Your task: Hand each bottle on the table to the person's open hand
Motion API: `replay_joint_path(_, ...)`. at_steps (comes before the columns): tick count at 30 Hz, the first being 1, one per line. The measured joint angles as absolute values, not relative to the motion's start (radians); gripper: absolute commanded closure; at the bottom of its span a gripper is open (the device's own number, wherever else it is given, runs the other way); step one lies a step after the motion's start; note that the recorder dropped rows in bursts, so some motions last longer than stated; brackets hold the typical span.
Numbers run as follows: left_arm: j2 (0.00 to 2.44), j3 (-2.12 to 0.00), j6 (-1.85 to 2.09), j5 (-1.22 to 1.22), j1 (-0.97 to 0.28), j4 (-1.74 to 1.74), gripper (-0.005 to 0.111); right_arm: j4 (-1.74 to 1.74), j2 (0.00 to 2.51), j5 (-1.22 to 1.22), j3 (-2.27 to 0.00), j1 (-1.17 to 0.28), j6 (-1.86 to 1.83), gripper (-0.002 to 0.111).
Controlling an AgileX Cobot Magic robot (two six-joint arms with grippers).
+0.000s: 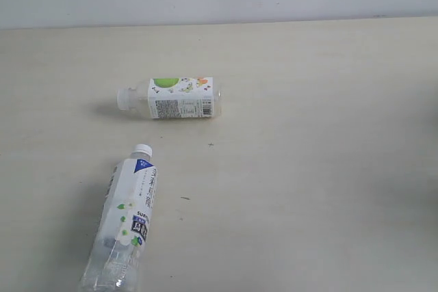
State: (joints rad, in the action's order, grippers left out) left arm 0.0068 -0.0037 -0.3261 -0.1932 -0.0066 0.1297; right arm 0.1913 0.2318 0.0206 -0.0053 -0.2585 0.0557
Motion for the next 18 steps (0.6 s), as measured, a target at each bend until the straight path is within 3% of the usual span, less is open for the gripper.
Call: replay_joint_path(18, 0.007, -0.004, -0.326, -0.193, -0.007, 0.130, 0.107, 0.210, 0.188, 0.033, -0.005, -0.258, 0.161, 0.108)
